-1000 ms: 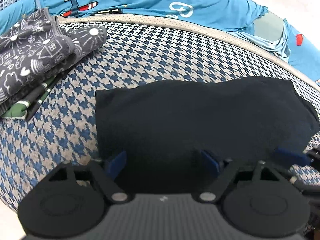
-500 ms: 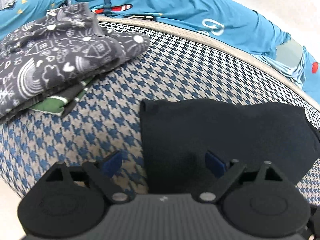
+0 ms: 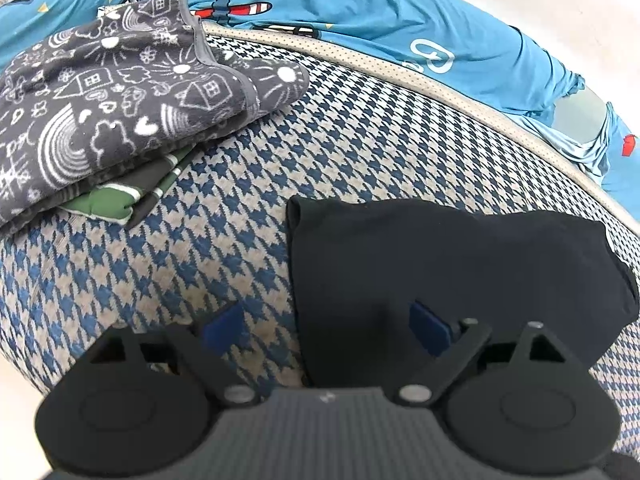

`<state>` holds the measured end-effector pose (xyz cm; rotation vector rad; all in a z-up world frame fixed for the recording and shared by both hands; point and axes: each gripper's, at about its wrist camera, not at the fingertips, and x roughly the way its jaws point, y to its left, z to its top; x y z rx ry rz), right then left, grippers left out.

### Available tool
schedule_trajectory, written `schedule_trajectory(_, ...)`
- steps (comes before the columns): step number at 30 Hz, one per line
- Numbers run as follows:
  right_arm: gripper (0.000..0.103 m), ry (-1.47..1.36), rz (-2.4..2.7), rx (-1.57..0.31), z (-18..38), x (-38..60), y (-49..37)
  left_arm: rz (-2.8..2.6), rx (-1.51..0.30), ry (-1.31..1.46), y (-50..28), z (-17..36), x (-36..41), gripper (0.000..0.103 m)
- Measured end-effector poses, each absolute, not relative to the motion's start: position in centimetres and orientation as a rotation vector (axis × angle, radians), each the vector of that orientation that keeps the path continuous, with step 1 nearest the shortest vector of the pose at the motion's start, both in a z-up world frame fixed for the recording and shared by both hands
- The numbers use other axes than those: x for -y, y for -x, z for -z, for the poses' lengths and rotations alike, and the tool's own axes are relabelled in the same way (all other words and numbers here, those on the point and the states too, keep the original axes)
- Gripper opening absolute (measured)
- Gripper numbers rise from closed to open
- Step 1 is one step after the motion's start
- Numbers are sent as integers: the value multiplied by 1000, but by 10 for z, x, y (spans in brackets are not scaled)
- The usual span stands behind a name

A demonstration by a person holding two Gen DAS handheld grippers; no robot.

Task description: Fold clothes

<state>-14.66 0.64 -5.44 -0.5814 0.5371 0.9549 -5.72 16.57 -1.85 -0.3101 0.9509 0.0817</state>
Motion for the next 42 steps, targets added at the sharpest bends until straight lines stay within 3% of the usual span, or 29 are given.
schedule_trajectory(9, 46, 681, -942, -450, 69, -20, 150, -50, -970, 345, 56, 21, -168, 90)
schedule_trajectory(12, 22, 652, -936, -452, 68, -19, 146, -41, -982, 370, 54, 23, -170, 90)
schedule_trajectory(13, 10, 637, -924, -456, 66, -17, 144, -35, -984, 385, 54, 23, -171, 90)
schedule_trajectory(14, 6, 622, -913, -459, 65, -16, 141, -28, -986, 401, 54, 24, -172, 90)
schedule_trajectory(30, 6, 273, -845, -552, 26, 24, 99, 81, -1021, 637, 36, 38, -179, 88)
schedule_trajectory(33, 6, 264, -854, -557, 26, 24, 97, 93, -1029, 671, 25, 43, -178, 75)
schedule_trajectory(35, 6, 260, -861, -563, 27, 23, 95, 102, -1034, 697, 19, 46, -177, 48)
schedule_trajectory(36, 6, 260, -863, -566, 28, 24, 95, 102, -1036, 710, 17, 48, -176, 43)
schedule_trajectory(38, 6, 266, -861, -570, 28, 26, 94, 85, -1041, 727, 15, 52, -174, 24)
schedule_trajectory(42, 6, 299, -843, -574, 34, 26, 94, 56, -1042, 735, 14, 54, -172, 12)
